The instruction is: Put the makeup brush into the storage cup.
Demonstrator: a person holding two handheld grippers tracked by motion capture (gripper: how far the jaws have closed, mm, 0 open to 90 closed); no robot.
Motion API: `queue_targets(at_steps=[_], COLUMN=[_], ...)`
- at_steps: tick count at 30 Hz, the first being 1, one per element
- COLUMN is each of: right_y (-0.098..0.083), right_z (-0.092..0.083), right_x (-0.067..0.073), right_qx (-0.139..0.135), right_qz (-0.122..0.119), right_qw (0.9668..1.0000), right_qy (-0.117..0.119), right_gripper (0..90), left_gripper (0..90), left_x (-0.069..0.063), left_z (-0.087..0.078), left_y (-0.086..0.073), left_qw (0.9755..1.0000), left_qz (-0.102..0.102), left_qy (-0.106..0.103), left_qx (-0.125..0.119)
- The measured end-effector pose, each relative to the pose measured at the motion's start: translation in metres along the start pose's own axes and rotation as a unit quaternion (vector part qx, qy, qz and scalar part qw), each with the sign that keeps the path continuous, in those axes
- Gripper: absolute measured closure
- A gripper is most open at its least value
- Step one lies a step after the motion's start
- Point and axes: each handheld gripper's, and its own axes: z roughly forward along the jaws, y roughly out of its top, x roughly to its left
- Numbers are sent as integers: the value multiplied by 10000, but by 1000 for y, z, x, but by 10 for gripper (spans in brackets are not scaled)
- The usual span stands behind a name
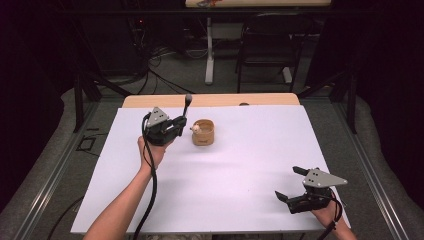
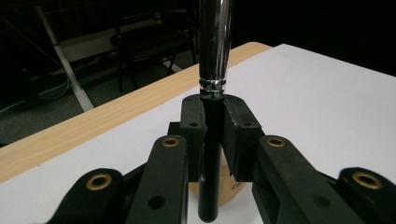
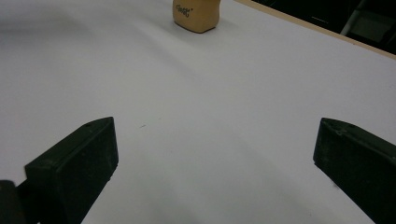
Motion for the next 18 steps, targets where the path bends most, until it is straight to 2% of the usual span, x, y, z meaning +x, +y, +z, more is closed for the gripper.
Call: queue_targets(at_steps=[11,18], right_y=[0,0], right_z=[0,0], right_x=[0,0], right_qx=[8,25], right_qz=[-9,-19], right_qw=[10000,10000], right_qy=[0,7], right_gripper=[0,0], left_gripper=[795,795], left_x=[-2,-8], left_z=[9,16], left_y=[7,13], left_qw=[9996,9991], left_qz=[-130,-189], left_qy=[82,25], left_qx=[-228,-372])
